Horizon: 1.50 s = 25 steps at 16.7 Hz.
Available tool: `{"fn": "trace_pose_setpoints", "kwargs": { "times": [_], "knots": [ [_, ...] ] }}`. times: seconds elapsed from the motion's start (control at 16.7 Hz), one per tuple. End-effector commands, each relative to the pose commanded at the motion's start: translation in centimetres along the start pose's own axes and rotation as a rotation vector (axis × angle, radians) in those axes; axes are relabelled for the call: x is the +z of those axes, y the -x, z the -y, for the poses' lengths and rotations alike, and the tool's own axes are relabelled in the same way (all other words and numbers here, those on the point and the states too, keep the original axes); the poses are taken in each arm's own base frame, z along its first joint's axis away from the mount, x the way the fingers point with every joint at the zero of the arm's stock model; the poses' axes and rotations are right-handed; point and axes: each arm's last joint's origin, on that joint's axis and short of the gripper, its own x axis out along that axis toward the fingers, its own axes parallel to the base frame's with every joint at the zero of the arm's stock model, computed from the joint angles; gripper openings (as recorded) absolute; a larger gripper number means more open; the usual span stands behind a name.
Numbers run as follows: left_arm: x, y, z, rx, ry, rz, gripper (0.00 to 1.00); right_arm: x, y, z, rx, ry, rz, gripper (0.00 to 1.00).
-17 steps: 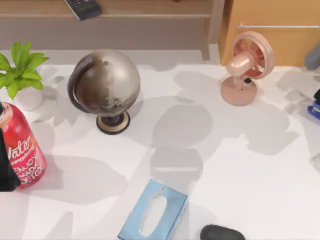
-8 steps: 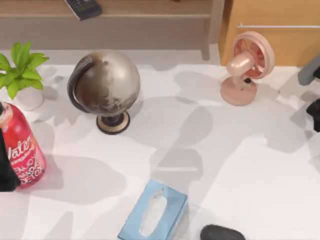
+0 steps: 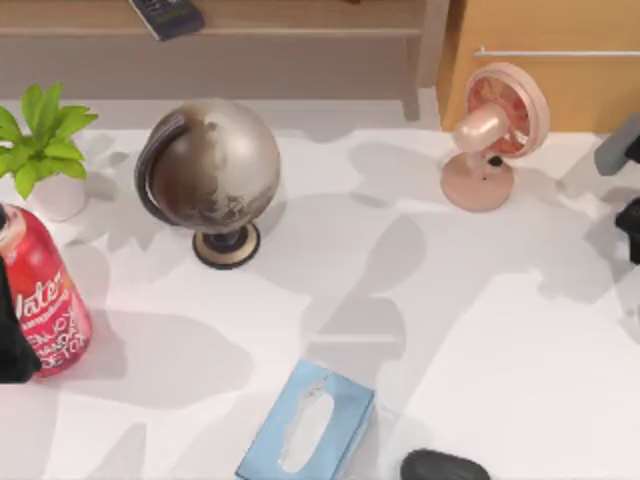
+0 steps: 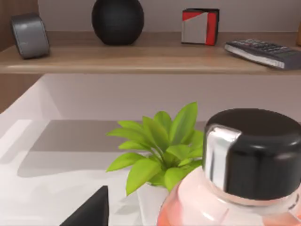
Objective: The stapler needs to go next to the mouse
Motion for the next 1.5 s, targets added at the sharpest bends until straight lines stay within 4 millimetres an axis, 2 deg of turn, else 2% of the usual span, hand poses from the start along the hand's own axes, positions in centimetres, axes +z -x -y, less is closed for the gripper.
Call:
{"fn": "trace_pose_setpoints", "kwargs": {
  "times": [0.54,1.14,1.5],
  "knots": [
    [0.0,0.0,0.0,0.000,0.000,0.000,1.00,0.0,0.0,0.0,0.000,0.000,0.000,0.02],
    [0.0,0.0,0.0,0.000,0.000,0.000,1.00,0.1,0.3,0.0,-0.004,0.001,0.003,0.00],
    [0.0,0.0,0.0,0.000,0.000,0.000,1.00,0.1,3.1,0.0,-0.003,0.001,0.002,0.00]
  ]
}}
